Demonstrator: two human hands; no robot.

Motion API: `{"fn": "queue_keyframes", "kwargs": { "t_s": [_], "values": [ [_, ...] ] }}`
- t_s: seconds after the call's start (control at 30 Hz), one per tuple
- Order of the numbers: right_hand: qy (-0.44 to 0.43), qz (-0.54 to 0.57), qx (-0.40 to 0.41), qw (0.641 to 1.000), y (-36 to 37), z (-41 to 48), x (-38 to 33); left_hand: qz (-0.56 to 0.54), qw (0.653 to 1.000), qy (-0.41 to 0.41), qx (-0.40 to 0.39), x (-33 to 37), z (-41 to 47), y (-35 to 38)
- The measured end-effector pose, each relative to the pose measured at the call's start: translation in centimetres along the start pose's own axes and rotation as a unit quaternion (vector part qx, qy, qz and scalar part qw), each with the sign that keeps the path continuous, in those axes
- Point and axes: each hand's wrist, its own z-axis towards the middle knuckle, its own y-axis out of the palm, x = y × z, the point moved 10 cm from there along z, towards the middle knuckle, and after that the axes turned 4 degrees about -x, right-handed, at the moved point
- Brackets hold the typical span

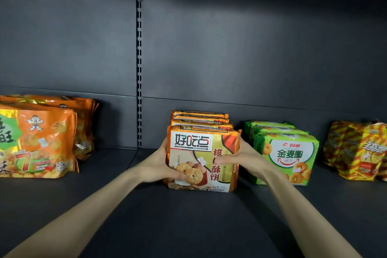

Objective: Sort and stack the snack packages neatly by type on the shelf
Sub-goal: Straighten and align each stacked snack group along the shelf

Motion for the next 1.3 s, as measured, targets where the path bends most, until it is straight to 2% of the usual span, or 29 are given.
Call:
{"fn": "queue_keyframes", "kwargs": {
  "t_s": [0.17, 0.37, 1.3],
  "values": [
    [0.032, -0.015, -0.025, 0.999, 0.0, 1.1, 1.1, 0.002, 1.0, -0.004, -0.019, -0.5, 0.5, 0.0],
    [0.021, 0.013, -0.084, 0.996, 1.4, 1.5, 0.7, 0.002, 0.998, -0.024, -0.051, -1.8, 1.1, 0.4],
    [0.012, 0.03, -0.089, 0.996, 8.8, 5.3, -1.6, -0.02, 1.0, -0.02, -0.011, -5.4, -2.7, -6.6]
  ]
}}
